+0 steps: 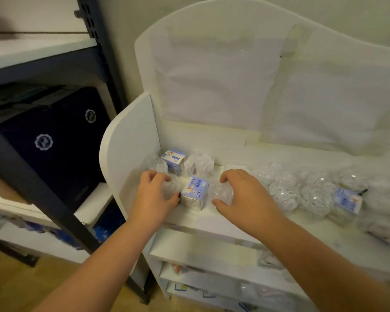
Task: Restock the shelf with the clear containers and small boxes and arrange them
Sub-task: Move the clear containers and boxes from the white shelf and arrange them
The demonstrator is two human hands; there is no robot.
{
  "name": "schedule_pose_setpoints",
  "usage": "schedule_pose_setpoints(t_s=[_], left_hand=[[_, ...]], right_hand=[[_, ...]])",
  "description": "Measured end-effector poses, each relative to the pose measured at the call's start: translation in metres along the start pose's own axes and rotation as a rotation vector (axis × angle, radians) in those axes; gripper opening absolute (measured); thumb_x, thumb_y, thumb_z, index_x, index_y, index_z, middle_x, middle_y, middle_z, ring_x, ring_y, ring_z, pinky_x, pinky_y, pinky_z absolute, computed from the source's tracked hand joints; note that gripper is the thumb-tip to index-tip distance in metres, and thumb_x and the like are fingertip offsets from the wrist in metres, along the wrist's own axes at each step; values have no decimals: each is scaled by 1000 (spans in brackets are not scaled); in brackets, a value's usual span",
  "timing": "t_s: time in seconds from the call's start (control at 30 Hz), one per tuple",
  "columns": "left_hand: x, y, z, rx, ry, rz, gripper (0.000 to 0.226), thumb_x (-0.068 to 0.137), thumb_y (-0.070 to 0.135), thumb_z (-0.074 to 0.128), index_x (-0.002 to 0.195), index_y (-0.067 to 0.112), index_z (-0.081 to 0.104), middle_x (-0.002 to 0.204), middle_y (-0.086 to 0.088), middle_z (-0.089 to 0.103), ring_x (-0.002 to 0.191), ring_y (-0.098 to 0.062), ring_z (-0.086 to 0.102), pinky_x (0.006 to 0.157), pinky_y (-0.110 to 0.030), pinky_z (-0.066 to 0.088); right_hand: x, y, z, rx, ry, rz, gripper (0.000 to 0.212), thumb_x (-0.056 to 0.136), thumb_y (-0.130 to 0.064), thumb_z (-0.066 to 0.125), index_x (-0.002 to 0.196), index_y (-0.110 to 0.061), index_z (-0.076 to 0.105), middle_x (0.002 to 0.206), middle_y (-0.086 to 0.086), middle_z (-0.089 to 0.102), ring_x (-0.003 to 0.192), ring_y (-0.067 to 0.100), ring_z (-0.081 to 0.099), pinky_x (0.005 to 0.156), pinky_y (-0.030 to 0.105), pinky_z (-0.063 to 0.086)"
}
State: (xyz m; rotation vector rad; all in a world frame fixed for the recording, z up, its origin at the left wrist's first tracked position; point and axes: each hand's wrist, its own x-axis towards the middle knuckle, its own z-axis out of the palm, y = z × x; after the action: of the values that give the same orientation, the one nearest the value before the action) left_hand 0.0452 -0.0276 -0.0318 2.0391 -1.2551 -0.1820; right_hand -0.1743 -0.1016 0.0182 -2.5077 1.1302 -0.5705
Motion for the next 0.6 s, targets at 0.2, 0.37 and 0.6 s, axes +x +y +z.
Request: schedule_pose_setpoints(t_s=[0.2, 0.37, 0.6], left_hand=[[-6, 10, -28, -19, 61, 108, 44, 75, 26, 75, 116, 26, 58, 116, 10, 42, 99, -10, 49, 82, -23, 36], [-19, 29, -45, -11, 46, 204, 43, 75, 28, 74, 114, 29, 58, 118, 9, 52, 97, -1, 44, 79, -20, 34], [-51, 85, -32, -92, -31, 398, 43, 76, 28, 74, 116, 33, 61, 118, 19, 48, 98, 5, 48, 82, -12, 38]], right_hand=[[-34, -3, -6, 78, 126, 60, 41, 78, -40, 71, 112, -31, 50, 109, -13, 50, 102, 10, 50, 89, 29, 45], [-60, -2, -12, 115, 167, 120, 42, 78, -38, 72, 113, -32, 49, 110, -15, 49, 97, 4, 50, 84, 22, 43], [-109, 20, -49, 125, 283, 177, 44, 77, -36, 74, 111, -37, 46, 105, -23, 47, 99, -4, 49, 79, 7, 38]])
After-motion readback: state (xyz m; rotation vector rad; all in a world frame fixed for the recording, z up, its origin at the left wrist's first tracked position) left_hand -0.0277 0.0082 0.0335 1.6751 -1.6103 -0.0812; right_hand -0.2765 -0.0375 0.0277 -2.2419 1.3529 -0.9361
